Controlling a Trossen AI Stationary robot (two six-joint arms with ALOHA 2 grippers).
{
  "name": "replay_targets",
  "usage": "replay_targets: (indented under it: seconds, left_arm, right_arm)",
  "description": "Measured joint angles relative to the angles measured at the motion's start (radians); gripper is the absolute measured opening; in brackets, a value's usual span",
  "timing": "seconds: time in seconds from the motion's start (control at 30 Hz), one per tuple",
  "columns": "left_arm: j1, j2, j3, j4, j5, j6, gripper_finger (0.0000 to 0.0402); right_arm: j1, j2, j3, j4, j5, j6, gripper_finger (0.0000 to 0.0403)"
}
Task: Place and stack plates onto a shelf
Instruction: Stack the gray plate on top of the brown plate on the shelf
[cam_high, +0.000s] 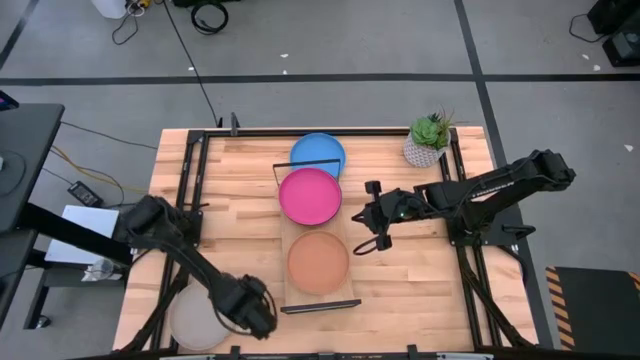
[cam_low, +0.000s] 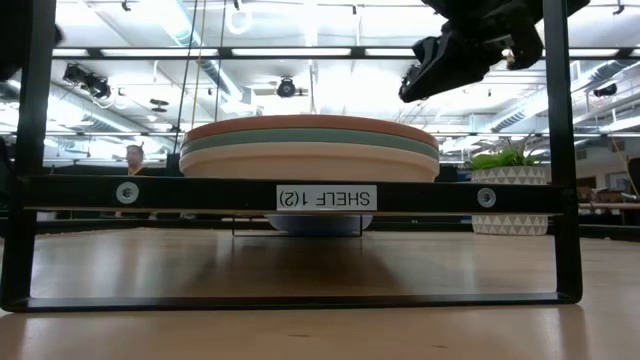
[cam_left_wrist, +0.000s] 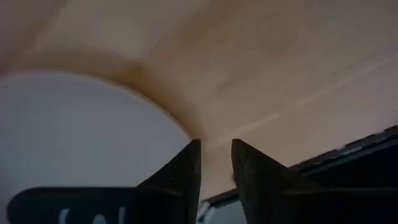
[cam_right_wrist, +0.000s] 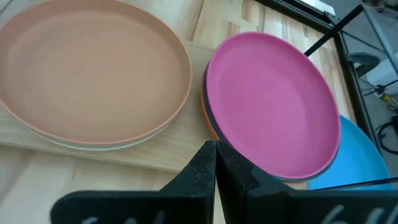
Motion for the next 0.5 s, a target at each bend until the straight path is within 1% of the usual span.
replay_targets:
  seconds: [0.17,0.27,0.37,0.5]
  left_arm:
    - [-0.019,0.07,0.034,-0.008,0.026,-0.111,0.011]
    - [-0.025,0.085,0.035,-0.015,0.049,-0.151,0.0124]
    - [-0.03,0.087,0.035,-0.031,0.05,-0.2,0.0144]
    - [-0.051,0.102,0.037,0.019,0.053,-0.205,0.016]
  right_arm:
    - [-0.022,0.0,0.0,0.01,0.0,-0.034,0.0018]
    - [-0.036,0.0,0.0,0.014,0.0,-0.038,0.0018]
    - [-0.048,0.0,0.0,0.014,-0.002,-0.038,0.0018]
    - [-0.06,0.0,0.0,0.015,-0.031,-0.039,0.0018]
